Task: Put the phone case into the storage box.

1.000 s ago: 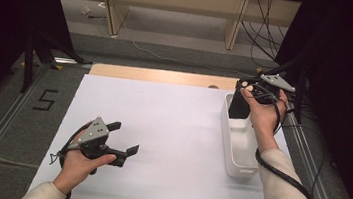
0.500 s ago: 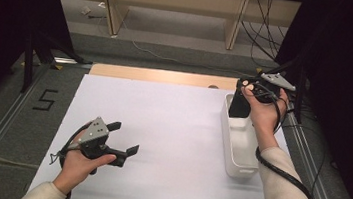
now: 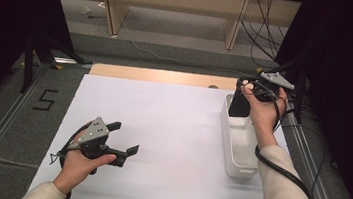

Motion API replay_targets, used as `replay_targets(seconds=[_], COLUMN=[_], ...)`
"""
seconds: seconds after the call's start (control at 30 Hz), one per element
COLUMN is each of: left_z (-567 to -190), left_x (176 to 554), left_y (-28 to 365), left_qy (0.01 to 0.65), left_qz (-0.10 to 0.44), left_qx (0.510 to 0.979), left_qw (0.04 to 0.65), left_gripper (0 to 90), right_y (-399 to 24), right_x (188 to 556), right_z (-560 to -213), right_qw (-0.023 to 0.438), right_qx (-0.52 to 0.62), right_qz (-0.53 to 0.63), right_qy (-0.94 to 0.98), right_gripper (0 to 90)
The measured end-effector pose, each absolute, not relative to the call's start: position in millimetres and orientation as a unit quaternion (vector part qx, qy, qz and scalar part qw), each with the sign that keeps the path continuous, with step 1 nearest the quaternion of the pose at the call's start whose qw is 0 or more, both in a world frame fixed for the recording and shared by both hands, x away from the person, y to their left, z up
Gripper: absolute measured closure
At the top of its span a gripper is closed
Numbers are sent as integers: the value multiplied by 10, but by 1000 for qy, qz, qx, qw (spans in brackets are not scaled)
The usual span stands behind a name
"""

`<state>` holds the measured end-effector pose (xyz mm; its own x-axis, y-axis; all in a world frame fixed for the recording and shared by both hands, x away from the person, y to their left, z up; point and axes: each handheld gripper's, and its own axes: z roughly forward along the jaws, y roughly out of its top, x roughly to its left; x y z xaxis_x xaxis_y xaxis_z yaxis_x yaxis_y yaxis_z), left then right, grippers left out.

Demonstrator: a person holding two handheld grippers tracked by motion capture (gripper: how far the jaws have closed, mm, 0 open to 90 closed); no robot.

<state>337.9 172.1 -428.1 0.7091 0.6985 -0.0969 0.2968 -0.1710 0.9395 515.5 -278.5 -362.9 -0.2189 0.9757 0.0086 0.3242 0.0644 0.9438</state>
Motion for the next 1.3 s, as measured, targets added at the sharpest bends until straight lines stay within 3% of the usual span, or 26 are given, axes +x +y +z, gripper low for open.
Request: replay_targets(seconds=[1.3], left_z=[-4286], left_x=[3383], left_y=[1721], left_qy=[336], left_qz=[182], left_qx=[743], left_qw=[550], left_gripper=[6], right_y=[-2765], right_x=[5294], right_z=[-3683], right_qw=[358], right_qx=[514], right_qz=[441], right_qy=[643], right_gripper=[151])
